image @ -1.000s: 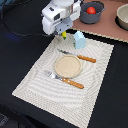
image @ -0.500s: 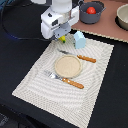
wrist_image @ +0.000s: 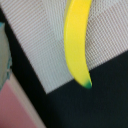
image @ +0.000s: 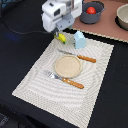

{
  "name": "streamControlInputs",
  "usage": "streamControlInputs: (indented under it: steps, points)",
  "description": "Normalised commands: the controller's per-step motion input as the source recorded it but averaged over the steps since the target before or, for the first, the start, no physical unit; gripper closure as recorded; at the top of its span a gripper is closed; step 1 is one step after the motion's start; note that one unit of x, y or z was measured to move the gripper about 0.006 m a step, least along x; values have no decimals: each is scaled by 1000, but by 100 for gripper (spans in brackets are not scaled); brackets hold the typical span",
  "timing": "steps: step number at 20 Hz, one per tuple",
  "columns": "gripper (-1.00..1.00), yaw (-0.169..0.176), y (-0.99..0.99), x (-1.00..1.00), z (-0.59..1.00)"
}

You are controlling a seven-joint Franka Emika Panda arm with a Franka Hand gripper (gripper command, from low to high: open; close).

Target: Interact with the objects in diverse but meaningful ways.

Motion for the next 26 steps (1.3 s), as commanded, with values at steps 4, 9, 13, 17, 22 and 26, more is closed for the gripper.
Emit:
streamControlInputs:
  steps: [4, 9, 13, 17, 22, 26]
  points:
    - [-100, 2, -235, 289, 410]
    - [-100, 5, -346, 355, 305]
    - [-100, 47, -521, 274, 70]
    - [-100, 69, -634, 208, 0]
    - [-100, 65, -714, 181, 1]
    - [-100, 62, -745, 224, 58]
